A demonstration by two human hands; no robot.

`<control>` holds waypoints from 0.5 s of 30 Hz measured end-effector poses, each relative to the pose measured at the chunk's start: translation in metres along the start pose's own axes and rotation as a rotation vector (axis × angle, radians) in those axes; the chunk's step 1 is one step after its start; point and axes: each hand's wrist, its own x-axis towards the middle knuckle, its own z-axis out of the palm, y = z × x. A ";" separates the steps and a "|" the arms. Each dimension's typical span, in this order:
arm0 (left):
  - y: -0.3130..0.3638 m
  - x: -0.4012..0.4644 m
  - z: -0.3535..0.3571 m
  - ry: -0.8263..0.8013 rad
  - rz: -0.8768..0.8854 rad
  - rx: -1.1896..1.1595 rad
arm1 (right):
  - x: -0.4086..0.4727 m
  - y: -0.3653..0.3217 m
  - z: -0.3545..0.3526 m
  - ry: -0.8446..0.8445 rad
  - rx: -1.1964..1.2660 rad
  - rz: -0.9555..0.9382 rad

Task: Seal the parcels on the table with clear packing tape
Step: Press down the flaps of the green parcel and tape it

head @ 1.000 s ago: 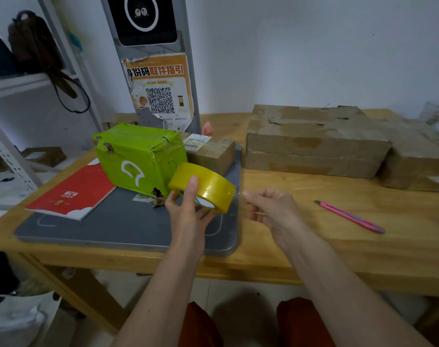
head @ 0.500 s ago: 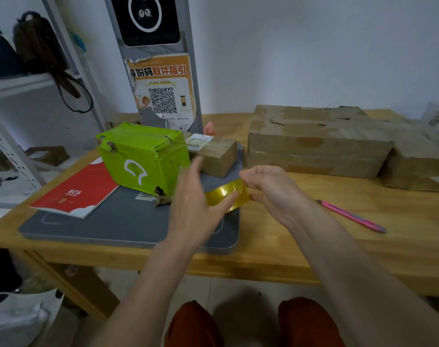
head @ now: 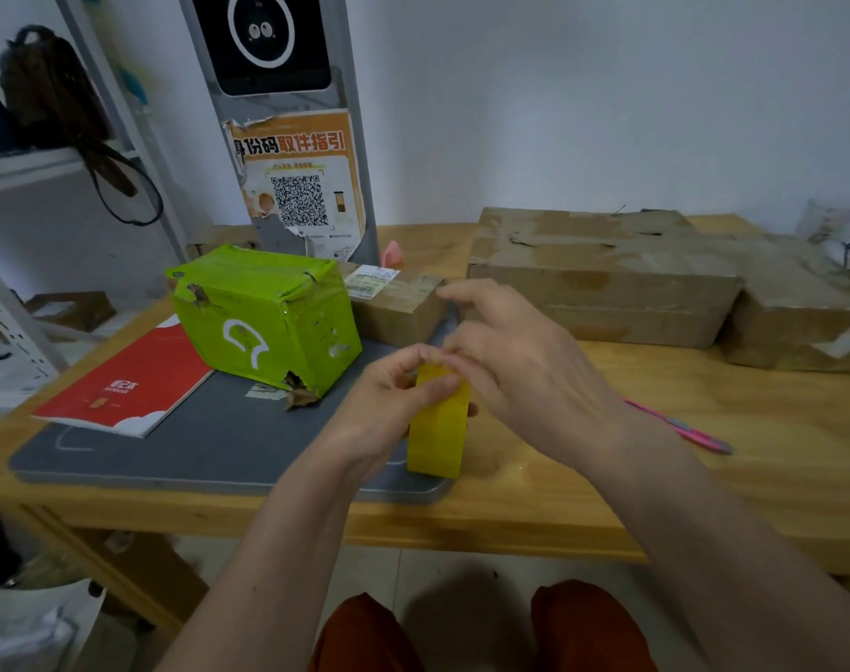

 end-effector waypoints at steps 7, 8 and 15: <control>-0.004 -0.006 0.004 0.021 0.081 0.022 | -0.025 0.013 0.013 0.358 0.801 0.740; -0.005 -0.008 0.005 0.010 0.078 0.029 | -0.024 0.016 0.012 0.241 0.783 0.845; -0.013 -0.014 0.018 0.004 0.154 0.232 | -0.006 0.016 0.021 -0.172 1.061 1.211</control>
